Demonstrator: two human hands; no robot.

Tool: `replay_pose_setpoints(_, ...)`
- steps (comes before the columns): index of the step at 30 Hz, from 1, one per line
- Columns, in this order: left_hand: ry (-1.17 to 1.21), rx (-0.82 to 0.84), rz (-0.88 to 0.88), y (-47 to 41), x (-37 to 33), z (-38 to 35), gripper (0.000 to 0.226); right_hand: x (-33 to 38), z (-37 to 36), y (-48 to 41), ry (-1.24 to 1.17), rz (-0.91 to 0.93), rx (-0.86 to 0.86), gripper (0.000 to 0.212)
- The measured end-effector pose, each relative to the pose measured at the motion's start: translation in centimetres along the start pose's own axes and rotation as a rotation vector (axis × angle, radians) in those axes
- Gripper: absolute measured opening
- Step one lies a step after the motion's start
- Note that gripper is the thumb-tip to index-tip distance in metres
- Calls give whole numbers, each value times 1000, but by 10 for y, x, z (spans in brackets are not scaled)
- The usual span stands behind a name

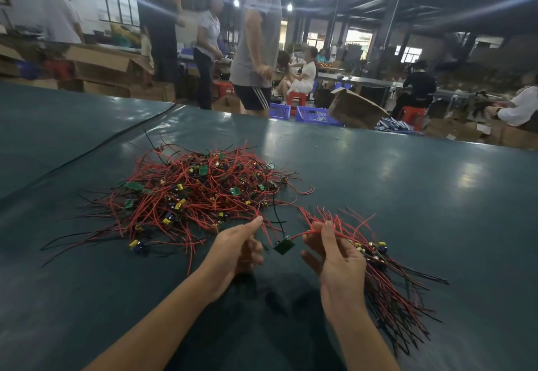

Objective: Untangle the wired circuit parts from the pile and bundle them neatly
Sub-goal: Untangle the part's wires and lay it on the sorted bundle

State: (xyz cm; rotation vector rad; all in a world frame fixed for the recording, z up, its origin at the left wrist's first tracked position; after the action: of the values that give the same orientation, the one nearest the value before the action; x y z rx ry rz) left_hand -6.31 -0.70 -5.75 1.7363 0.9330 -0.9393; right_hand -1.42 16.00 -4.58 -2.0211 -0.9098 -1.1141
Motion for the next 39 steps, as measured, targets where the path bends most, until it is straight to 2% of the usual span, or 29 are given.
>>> replay_pose_setpoints(3, -243, 110, 27, 6, 2, -10, 56, 2, -1, 2, 21, 18, 37, 23)
replay_pose_setpoints(7, -160, 100, 35, 6, 4, -16, 64, 5, -2, 3, 60, 24, 84, 22)
replay_pose_setpoints(14, -125, 83, -35, 2, 6, -15, 34, 5, -5, 5, 122, 68, 106, 19)
replay_pose_setpoints(17, -122, 71, -106, 2, 6, -15, 36, 1, -4, 4, 170, 60, 140, 21)
replay_pose_setpoints(21, -184, 43, -151, 2, 6, -15, 42, -6, -10, 9, 275, 114, 279, 25)
replay_pose_setpoints(25, -217, -34, -171, -1, 6, -10, 24, -9, -12, 12, 350, 162, 338, 27)
replay_pose_setpoints(28, -178, -120, -188, -2, 4, -7, 13, -12, -11, 12, 426, 166, 341, 27)
replay_pose_setpoints(30, -88, -143, -160, -1, 2, -6, 14, -13, -11, 13, 458, 154, 334, 26)
replay_pose_setpoints(33, 80, -72, -35, 2, 1, -7, 17, -10, -12, 14, 416, 110, 304, 30)
replay_pose_setpoints(39, 283, 55, 148, 7, 0, -13, 23, -9, -11, 14, 315, 60, 236, 25)
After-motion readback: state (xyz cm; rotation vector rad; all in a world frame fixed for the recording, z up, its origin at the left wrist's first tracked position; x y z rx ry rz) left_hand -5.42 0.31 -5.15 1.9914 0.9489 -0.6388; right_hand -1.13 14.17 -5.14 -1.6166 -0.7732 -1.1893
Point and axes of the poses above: each hand's wrist, its own y-axis away from the middle knuckle, its own z-axis out of the back of the hand, x = y × z, the point moved 3 cm from there along -y, towards the middle knuckle, and after that the axes turned 12 degrees about z, right-handed, at the moved point
